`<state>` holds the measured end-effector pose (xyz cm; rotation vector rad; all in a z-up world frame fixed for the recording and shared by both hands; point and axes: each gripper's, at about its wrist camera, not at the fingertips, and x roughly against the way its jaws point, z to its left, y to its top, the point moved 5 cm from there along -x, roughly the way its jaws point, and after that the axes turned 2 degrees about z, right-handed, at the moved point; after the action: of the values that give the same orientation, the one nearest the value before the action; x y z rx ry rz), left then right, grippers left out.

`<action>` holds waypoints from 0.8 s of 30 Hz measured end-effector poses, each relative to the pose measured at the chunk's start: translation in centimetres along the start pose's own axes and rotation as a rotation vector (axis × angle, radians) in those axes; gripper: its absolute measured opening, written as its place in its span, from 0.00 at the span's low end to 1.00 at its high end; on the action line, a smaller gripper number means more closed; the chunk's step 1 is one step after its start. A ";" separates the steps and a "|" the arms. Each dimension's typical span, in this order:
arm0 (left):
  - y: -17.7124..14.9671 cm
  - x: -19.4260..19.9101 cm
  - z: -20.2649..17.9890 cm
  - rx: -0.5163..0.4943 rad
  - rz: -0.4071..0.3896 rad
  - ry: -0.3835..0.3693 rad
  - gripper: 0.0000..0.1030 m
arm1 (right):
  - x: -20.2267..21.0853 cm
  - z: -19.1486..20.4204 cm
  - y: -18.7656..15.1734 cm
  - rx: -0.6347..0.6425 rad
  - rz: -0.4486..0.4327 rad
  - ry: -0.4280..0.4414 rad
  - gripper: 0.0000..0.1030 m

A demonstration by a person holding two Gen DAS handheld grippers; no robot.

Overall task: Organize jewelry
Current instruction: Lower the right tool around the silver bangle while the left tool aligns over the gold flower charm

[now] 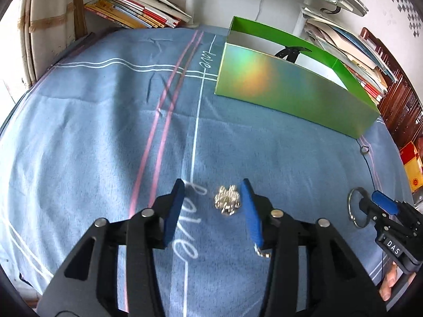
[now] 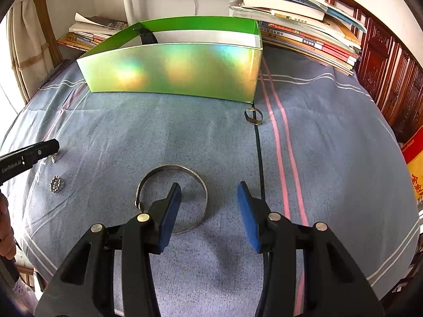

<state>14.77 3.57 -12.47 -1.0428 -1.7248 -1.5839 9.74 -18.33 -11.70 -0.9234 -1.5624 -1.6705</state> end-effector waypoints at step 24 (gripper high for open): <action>-2.0 -0.3 -3.0 -0.115 -0.060 0.106 0.68 | -0.1 2.1 0.5 0.061 -0.026 -0.075 0.39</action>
<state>12.96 0.54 -13.34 -0.9505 -1.6243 -1.7611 10.32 -16.23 -11.49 -0.9474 -1.6726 -1.6132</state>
